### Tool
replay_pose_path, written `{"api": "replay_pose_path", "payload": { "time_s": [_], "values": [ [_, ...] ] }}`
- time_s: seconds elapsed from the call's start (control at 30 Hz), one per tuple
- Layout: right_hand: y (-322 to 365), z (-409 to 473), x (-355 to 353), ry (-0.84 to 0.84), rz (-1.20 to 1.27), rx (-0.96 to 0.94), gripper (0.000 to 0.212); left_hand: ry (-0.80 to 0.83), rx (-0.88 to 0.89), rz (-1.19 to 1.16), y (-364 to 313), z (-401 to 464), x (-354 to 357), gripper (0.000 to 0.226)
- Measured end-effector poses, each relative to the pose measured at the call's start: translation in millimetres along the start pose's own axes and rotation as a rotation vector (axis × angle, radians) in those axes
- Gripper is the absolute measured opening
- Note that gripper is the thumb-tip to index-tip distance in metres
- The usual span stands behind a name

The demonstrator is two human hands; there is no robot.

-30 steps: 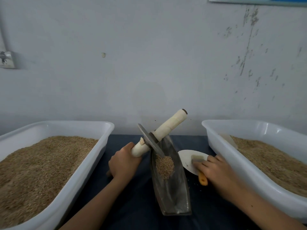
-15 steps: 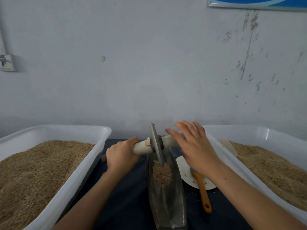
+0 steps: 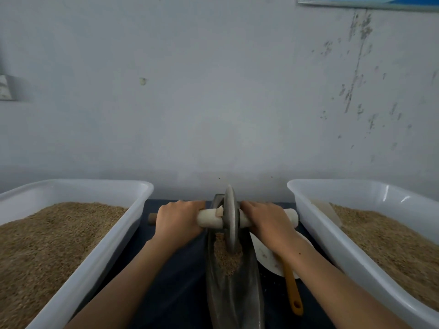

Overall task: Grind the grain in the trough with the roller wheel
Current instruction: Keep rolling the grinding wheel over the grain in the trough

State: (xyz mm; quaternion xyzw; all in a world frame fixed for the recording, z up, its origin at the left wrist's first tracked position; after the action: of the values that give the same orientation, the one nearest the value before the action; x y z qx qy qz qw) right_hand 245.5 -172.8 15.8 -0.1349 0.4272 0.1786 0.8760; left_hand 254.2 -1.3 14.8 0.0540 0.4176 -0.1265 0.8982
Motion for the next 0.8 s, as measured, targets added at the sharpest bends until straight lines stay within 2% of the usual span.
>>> {"api": "replay_pose_path", "payload": {
  "time_s": [0.23,0.4,0.5,0.67,0.8],
  "values": [
    [-0.3,-5.3,-2.9,0.028,0.035,-0.029,0.023,0.078,0.006,-0.025,3.8,-2.5,6.1,0.015],
    [-19.0,-20.7,-8.3,0.079,-0.141,0.002,0.025,0.127,-0.005,-0.020,5.5,-7.0,10.9,0.013],
    [-19.3,-27.4,-9.9,0.088,-0.111,0.002,0.026,0.165,0.015,0.003,2.5,-6.0,11.2,0.011],
    [-13.9,-30.2,-10.6,0.087,-0.044,-0.028,0.029,0.295,0.039,0.055,-1.7,-9.9,12.6,0.023],
    [-10.4,-33.5,-4.0,0.115,-0.017,-0.051,0.028,0.238,0.086,0.106,-8.0,-18.3,7.3,0.025]
  ]
}}
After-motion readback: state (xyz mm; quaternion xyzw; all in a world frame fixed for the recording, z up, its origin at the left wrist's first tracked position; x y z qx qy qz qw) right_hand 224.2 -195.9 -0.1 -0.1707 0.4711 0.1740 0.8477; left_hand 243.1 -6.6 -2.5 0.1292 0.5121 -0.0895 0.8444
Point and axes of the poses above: each hand's wrist, its own z-axis towards the middle knuckle, its own x-axis out of the palm, y = z × x, the point moved 7 cm from there along z, towards the middle knuckle, and after that the axes turned 7 degrees about -y, right-handed, at the moved point
